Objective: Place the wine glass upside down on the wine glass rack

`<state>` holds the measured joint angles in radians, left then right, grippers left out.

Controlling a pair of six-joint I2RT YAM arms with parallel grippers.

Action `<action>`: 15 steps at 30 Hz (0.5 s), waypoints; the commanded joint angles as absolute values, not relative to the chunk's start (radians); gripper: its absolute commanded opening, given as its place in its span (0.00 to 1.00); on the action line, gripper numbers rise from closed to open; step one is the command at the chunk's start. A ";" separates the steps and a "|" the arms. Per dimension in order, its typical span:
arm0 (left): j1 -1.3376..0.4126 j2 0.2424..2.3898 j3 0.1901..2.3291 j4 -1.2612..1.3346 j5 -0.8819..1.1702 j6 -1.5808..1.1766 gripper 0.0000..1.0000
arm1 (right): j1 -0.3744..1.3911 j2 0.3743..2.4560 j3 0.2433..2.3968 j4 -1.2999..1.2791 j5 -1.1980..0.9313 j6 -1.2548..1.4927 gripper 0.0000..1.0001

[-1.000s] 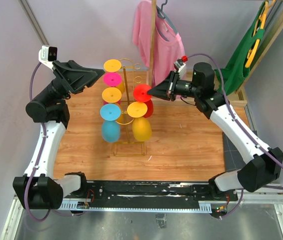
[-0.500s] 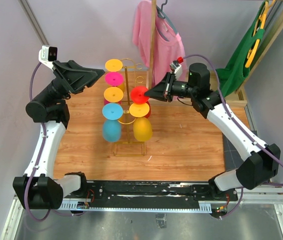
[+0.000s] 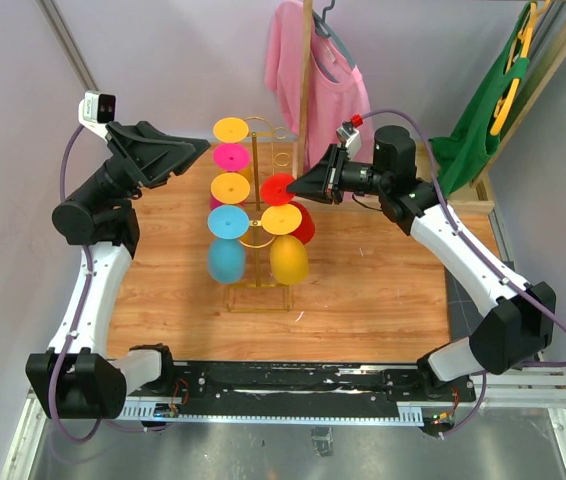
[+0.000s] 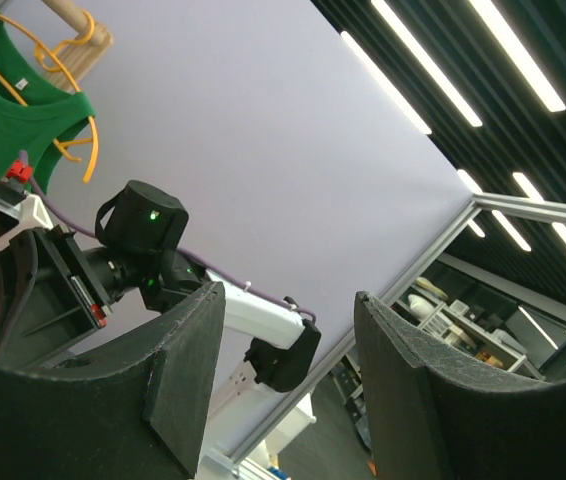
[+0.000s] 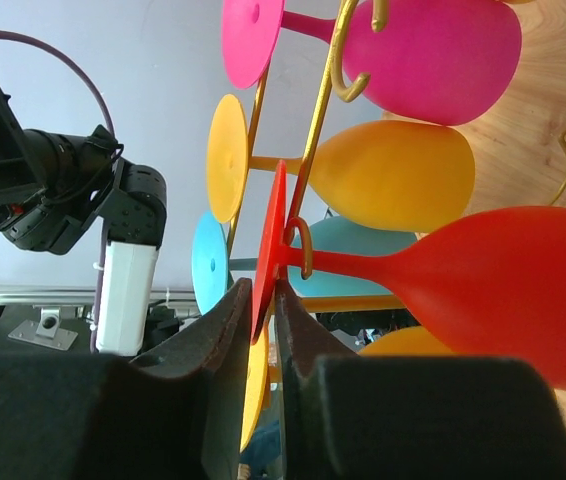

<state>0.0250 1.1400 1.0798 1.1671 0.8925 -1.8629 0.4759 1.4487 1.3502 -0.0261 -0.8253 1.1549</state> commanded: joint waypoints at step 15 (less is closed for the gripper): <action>0.031 1.115 1.069 1.181 0.908 -1.847 0.59 | 0.485 1.403 1.391 -0.131 -0.803 1.030 0.40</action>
